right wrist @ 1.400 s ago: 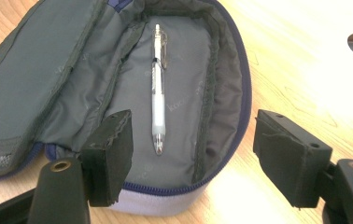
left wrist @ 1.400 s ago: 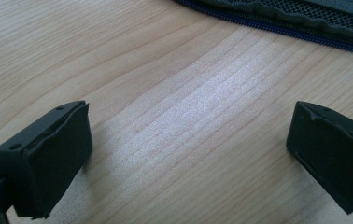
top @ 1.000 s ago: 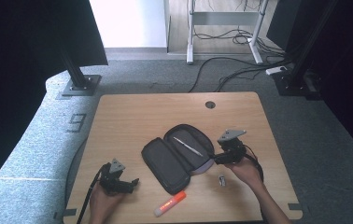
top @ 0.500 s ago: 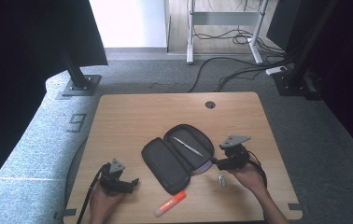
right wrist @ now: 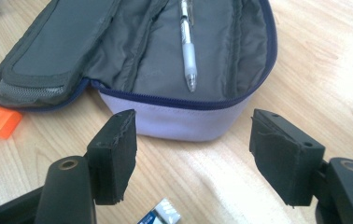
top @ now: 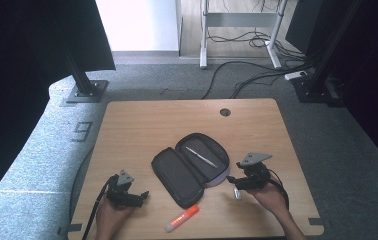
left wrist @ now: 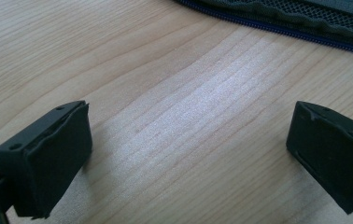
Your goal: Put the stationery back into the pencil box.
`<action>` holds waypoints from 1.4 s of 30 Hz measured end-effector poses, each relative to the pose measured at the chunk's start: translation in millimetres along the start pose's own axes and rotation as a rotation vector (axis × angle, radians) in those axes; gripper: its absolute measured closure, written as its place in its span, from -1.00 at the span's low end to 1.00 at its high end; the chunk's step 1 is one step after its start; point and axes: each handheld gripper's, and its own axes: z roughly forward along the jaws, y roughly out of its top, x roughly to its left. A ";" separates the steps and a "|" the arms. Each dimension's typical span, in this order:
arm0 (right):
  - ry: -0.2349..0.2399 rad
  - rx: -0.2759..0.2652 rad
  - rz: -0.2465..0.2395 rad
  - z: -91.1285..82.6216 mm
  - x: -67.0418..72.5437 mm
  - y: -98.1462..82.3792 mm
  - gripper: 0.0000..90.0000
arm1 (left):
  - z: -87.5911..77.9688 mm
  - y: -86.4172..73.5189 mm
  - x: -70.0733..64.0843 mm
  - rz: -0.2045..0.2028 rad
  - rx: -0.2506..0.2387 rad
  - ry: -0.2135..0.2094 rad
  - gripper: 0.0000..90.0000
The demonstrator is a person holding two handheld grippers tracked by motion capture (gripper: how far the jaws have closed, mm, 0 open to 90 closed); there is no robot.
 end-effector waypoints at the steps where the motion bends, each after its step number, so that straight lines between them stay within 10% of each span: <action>1: 0.004 0.003 -0.001 0.2 0.4 -1.7 -0.28 | 0.0 0.0 0.0 0.000 0.000 0.000 -1.00; 42: 0.013 0.055 0.037 7.3 21.5 -61.0 0.39 | 0.0 0.0 0.0 0.000 0.000 0.000 -1.00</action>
